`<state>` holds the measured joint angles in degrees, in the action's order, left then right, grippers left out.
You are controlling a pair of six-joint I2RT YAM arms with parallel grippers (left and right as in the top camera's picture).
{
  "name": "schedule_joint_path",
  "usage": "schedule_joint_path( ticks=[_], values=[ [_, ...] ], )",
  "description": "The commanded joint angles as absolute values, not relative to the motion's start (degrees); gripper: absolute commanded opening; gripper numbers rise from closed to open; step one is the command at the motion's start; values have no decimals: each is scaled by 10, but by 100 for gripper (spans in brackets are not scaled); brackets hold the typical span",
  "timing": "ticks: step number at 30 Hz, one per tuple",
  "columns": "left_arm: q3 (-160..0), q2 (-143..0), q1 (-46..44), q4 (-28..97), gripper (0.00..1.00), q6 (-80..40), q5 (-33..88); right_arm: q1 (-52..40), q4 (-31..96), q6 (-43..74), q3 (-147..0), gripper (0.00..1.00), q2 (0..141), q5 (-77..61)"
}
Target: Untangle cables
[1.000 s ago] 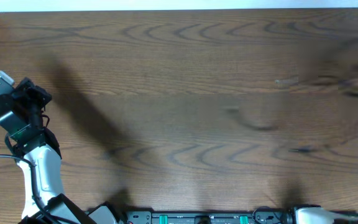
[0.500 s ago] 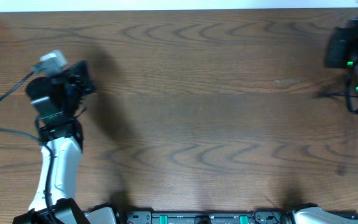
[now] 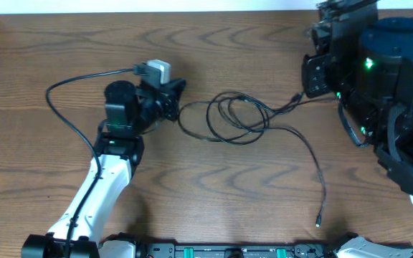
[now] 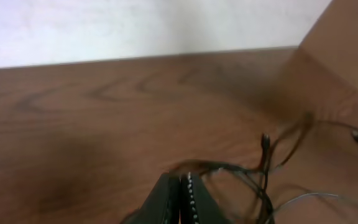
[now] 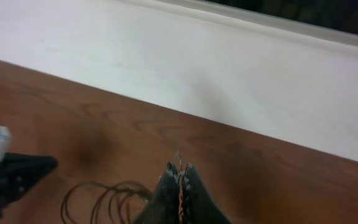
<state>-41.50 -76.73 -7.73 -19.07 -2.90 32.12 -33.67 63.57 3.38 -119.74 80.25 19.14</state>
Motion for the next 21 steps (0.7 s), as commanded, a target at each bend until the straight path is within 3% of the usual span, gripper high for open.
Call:
schedule_joint_path(
  ticks=[1, 5, 7, 8, 10, 15, 21],
  values=[
    [-423, -775, -90, -168, 15, 23, 304, -342, 662, 23, -1202, 14, 812, 211],
    [-423, -775, -90, -164, 55, 29, 304, -340, 733, 43, -1202, 48, 830, 225],
    [-423, -775, -90, -164, 66, 36, 304, -337, 772, 55, -1196, 70, 846, 227],
    [-423, -775, -90, -163, 70, 42, 304, -336, 789, 63, -1189, 74, 855, 227],
    [-423, -775, -90, -163, 73, 57, 304, -334, 808, 78, -1170, 81, 872, 228],
    [-423, -775, -90, -155, 73, 98, 302, -334, 777, 103, -1070, 86, 900, 228],
    [-423, -775, -90, -150, 72, 109, 160, -333, 608, 148, -877, 94, 905, 224]
  ],
)
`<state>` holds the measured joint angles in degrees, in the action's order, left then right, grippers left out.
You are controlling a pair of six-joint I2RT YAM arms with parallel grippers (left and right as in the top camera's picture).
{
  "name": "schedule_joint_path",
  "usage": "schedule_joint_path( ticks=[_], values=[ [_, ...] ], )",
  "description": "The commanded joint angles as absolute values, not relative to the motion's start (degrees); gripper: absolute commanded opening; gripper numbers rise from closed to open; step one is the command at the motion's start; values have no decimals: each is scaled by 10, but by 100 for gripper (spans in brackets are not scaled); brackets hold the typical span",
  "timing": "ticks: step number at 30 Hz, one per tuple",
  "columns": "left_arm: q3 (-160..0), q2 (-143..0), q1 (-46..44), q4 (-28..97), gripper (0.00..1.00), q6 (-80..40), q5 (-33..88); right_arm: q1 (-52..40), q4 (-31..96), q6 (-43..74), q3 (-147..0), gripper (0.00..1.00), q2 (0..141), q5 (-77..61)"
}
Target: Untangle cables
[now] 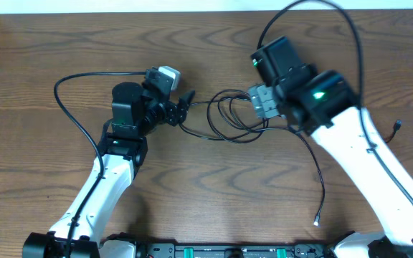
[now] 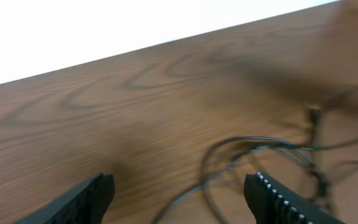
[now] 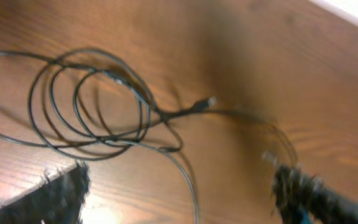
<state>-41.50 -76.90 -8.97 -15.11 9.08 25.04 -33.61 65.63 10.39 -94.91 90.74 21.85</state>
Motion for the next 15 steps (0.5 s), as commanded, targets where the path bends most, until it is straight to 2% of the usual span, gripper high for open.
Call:
schedule_joint_path(
  ticks=[1, 8, 15],
  values=[
    [-423, -775, -90, -150, 71, 109, 157, -332, 582, 154, -855, 95, 905, 219],
    [-423, -775, -90, -142, 71, 109, 158, -303, 447, 159, -739, 96, 910, 164],
    [-423, -775, -90, -122, 72, 109, 158, -277, 426, 158, -690, 96, 925, 147]
  ],
)
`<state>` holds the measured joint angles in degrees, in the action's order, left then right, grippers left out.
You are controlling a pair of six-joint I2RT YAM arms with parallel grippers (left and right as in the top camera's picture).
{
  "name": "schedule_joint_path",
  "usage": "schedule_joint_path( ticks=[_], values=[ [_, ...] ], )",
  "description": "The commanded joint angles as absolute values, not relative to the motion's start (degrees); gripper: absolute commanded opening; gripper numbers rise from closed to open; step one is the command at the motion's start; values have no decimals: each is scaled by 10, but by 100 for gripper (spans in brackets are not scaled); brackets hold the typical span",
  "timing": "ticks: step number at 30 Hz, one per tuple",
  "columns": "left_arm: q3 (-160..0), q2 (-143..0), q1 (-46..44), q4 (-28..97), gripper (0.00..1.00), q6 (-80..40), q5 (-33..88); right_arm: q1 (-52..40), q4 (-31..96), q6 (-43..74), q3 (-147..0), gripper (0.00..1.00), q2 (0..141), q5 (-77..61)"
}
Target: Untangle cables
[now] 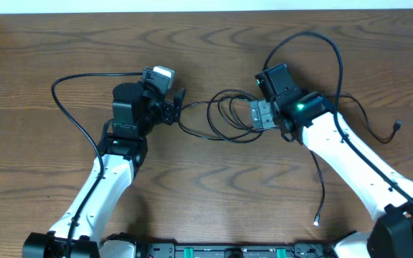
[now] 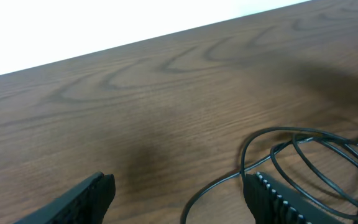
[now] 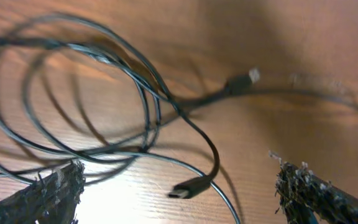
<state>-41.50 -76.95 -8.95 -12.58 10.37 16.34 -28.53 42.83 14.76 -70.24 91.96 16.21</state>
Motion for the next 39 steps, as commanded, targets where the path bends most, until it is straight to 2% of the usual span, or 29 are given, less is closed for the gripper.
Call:
schedule_joint_path(
  ticks=[1, 10, 21, 36, 37, 39],
  values=[
    [-423, -775, -90, -120, 71, 109, 158, -277, 424, 158, -686, 96, 926, 145],
    [-423, -775, -90, -92, 71, 107, 158, -279, 331, 153, -630, 91, 947, 65],
    [-423, -775, -90, -90, 71, 104, 160, -303, 267, 26, -630, 85, 963, -73],
    [-423, -775, -90, -90, 71, 104, 160, -317, 282, 22, -630, 84, 1043, -73],
    [-423, -775, -90, -90, 71, 104, 160, -317, 281, 22, -630, 84, 1049, -73],
    [-423, -775, -90, -90, 72, 104, 160, -317, 280, 22, -630, 77, 1055, -72]
  ],
)
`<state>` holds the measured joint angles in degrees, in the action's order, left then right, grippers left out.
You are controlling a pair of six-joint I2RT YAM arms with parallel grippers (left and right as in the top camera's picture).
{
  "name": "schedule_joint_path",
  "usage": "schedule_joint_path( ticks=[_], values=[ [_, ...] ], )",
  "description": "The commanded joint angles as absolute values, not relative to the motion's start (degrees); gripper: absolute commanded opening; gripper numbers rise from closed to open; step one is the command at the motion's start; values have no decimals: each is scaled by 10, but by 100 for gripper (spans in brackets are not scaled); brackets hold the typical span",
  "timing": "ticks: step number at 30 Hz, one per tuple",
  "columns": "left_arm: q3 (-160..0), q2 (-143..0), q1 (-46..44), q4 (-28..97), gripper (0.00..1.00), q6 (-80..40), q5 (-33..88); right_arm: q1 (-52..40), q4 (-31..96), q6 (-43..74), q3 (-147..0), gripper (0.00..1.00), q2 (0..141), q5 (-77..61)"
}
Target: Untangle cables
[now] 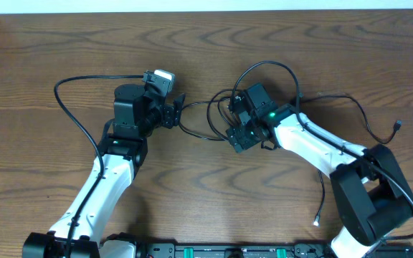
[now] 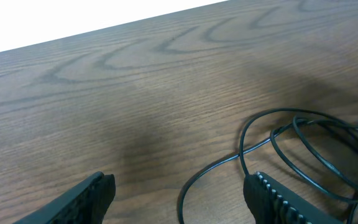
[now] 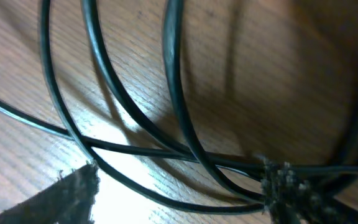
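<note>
Thin black cables (image 1: 214,118) lie looped over each other mid-table. One loose end (image 1: 319,218) trails to the front right, another plug (image 1: 396,126) lies at the far right. My left gripper (image 1: 176,110) stands open at the tangle's left edge; in the left wrist view one cable strand (image 2: 188,186) curves between the fingers of the left gripper (image 2: 179,199). My right gripper (image 1: 236,132) is open, low over the loops; in the right wrist view, several cable strands (image 3: 179,124) cross just in front of the right gripper (image 3: 179,190).
The brown wooden table (image 1: 206,193) carries only the cables and arms. The left arm's own lead (image 1: 67,107) arcs out to the left. A white wall (image 1: 192,6) borders the far edge. The right arm (image 1: 321,150) stretches across the right half.
My right gripper has moved left and down from the tangle's right side to sit close over the loops, still open. The left gripper has barely shifted and stays open.
At first both grippers were shut, the left at the tangle's left end, the right raised at the far right. Then both stood open, the right over the tangle's right side. It then hung closer to the loops, and now sits right on them.
</note>
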<state>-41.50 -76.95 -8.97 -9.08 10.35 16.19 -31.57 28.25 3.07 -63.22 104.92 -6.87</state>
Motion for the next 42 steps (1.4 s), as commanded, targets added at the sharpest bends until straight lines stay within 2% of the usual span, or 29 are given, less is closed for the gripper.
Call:
schedule_joint_path(
  ticks=[1, 5, 7, 8, 21, 28, 36, 42],
  values=[
    [-423, -775, -90, -90, 71, 104, 160, -317, 280, 22, -630, 71, 1055, -72],
    [-423, -775, -90, -90, 71, 104, 160, -317, 280, 22, -630, 34, 1055, -73],
    [-423, -775, -90, -90, 71, 104, 160, -317, 280, 23, -630, 6, 1055, -72],
    [-423, -775, -90, -89, 71, 104, 160, -317, 280, 23, -630, 1, 1055, -73],
    [-423, -775, -90, -81, 72, 104, 160, -317, 283, 41, -637, 1, 1046, -82],
    [-423, -775, -90, -81, 72, 100, 163, -321, 283, 42, -677, 1, 952, -94],
    [-423, -775, -103, -82, 71, 98, 265, -326, 298, 42, -690, 1, 842, -94],
    [-423, -775, -166, -94, 72, 99, 309, -367, 301, 42, -690, 1, 820, -82]
  ],
)
